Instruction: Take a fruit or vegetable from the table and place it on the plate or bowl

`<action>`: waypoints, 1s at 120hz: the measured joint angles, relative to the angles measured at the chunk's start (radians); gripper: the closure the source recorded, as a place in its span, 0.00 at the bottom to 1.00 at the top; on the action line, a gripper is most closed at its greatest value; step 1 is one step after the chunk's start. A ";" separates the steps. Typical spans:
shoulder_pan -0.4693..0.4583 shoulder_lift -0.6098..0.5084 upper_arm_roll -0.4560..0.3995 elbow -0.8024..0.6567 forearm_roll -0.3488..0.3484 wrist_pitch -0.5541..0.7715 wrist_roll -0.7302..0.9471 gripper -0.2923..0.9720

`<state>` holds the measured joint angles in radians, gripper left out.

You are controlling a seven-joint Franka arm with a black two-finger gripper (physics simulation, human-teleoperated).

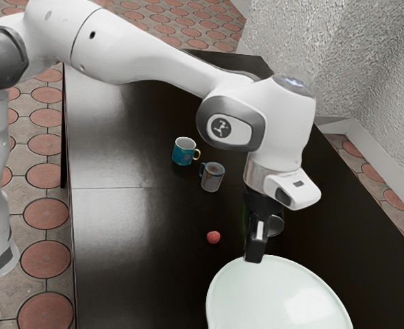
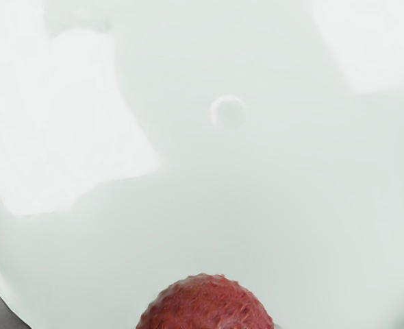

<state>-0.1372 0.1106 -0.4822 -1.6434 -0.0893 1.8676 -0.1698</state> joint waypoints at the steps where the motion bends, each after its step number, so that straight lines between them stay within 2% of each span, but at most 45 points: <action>1: 0.000 0.001 0.000 0.000 0.001 0.002 -0.001 0.67; 60: -0.038 0.114 0.002 0.063 0.027 0.090 -0.060 0.65; 72: -0.038 0.115 0.002 0.065 0.024 0.094 -0.069 0.45; 83: -0.037 0.115 0.002 0.066 0.024 0.096 -0.077 0.34; 98: -0.038 0.115 0.003 0.066 0.023 0.098 -0.087 0.28; 120: -0.038 0.116 0.004 0.086 0.022 0.078 -0.105 0.24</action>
<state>-0.1749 0.2261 -0.4786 -1.5573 -0.0674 1.9459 -0.2752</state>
